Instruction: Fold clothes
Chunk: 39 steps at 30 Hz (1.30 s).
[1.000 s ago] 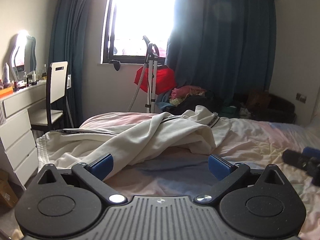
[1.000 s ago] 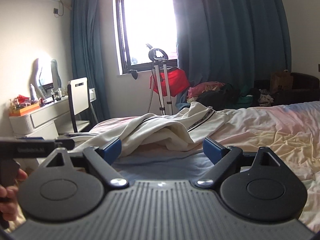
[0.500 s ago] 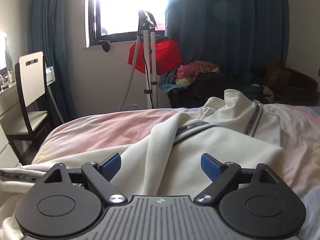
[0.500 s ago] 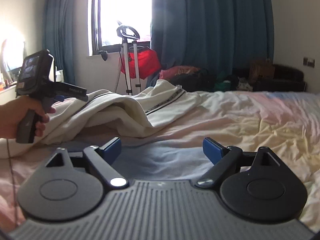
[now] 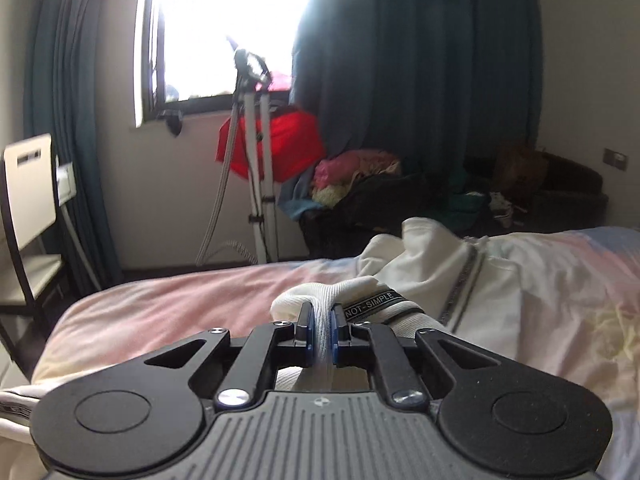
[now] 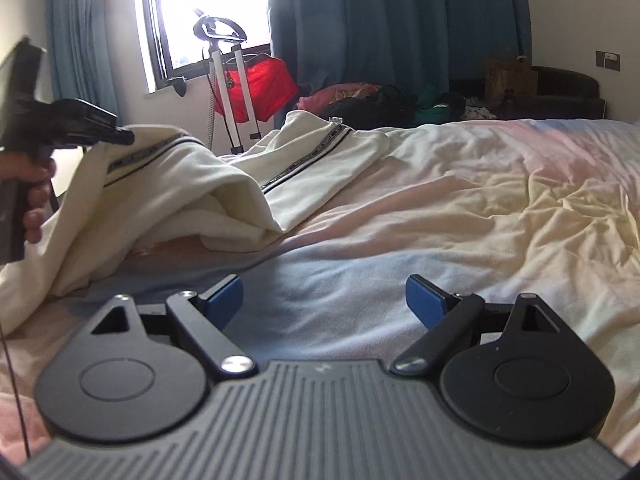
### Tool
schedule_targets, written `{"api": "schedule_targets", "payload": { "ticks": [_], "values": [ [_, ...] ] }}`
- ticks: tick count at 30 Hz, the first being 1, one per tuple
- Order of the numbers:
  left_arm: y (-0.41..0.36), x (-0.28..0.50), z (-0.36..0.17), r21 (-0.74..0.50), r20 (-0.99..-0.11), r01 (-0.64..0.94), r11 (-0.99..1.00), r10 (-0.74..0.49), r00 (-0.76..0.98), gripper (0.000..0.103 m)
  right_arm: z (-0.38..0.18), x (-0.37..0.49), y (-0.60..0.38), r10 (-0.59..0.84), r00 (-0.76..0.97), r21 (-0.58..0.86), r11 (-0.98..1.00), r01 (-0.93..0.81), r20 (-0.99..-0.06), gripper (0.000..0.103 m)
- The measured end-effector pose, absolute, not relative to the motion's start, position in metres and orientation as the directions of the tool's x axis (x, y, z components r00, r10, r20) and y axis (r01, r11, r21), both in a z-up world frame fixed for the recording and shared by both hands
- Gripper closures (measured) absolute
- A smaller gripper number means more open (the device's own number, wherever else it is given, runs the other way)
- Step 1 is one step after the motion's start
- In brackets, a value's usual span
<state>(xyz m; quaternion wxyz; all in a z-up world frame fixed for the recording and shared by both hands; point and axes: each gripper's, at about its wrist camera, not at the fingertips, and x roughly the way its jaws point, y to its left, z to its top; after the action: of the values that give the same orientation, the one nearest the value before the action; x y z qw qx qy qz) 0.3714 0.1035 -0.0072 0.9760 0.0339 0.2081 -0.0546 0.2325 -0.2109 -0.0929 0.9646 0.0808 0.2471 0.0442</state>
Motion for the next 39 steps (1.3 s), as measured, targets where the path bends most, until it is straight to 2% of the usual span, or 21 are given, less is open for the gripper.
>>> {"api": "schedule_targets", "payload": {
  "ticks": [3, 6, 10, 13, 16, 21, 30, 33, 35, 36, 38, 39],
  "values": [
    [0.080, 0.290, 0.000, 0.042, -0.372, 0.232, 0.972, -0.200, 0.906, 0.096, -0.079, 0.217, -0.224, 0.139, 0.879, 0.230, 0.973, -0.034, -0.457, 0.013],
    [0.061, 0.226, -0.013, -0.003, -0.394, 0.298, 0.955, -0.275, 0.877, 0.096, -0.064, 0.198, -0.239, 0.125, 0.896, 0.257, 0.966, -0.012, -0.426, 0.014],
    [0.042, 0.169, -0.059, -0.072, -0.502, 0.290, 0.954, -0.286, 0.816, 0.096, -0.051, 0.167, -0.263, 0.162, 0.902, 0.341, 0.940, -0.017, -0.401, 0.014],
    [0.040, 0.163, -0.082, -0.101, -0.570, 0.248, 0.964, -0.260, 0.779, 0.096, -0.050, 0.148, -0.273, 0.231, 0.877, 0.417, 0.908, -0.039, -0.420, 0.023],
    [0.044, 0.166, -0.085, -0.135, -0.544, 0.232, 0.963, -0.268, 0.795, 0.095, -0.054, 0.137, -0.269, 0.288, 0.852, 0.458, 0.886, -0.065, -0.437, 0.024],
    [0.051, 0.164, -0.096, -0.187, -0.525, 0.224, 0.956, -0.291, 0.800, 0.094, -0.055, 0.132, -0.234, 0.215, 0.881, 0.301, 0.950, -0.087, -0.421, 0.024],
    [0.045, 0.163, -0.105, -0.180, -0.524, 0.234, 0.955, -0.295, 0.799, 0.091, -0.053, 0.134, -0.227, 0.207, 0.898, 0.284, 0.954, -0.097, -0.387, 0.024],
    [0.043, 0.163, -0.104, -0.175, -0.513, 0.230, 0.957, -0.288, 0.809, 0.076, -0.054, 0.135, -0.225, 0.202, 0.905, 0.265, 0.959, -0.104, -0.375, 0.024],
    [0.040, 0.159, -0.100, -0.153, -0.499, 0.224, 0.963, -0.270, 0.823, 0.045, -0.054, 0.135, -0.222, 0.201, 0.910, 0.249, 0.962, -0.113, -0.363, 0.024],
    [0.039, 0.157, -0.098, -0.138, -0.489, 0.220, 0.966, -0.260, 0.833, 0.038, -0.053, 0.135, -0.221, 0.200, 0.913, 0.240, 0.964, -0.118, -0.355, 0.024],
    [0.035, 0.154, -0.094, -0.103, -0.479, 0.200, 0.974, -0.225, 0.849, 0.014, -0.052, 0.134, -0.219, 0.201, 0.919, 0.225, 0.966, -0.128, -0.339, 0.023],
    [0.034, 0.152, -0.092, -0.088, -0.478, 0.190, 0.978, -0.209, 0.853, 0.011, -0.052, 0.134, -0.218, 0.196, 0.922, 0.215, 0.968, -0.128, -0.333, 0.023]
  ]
}}
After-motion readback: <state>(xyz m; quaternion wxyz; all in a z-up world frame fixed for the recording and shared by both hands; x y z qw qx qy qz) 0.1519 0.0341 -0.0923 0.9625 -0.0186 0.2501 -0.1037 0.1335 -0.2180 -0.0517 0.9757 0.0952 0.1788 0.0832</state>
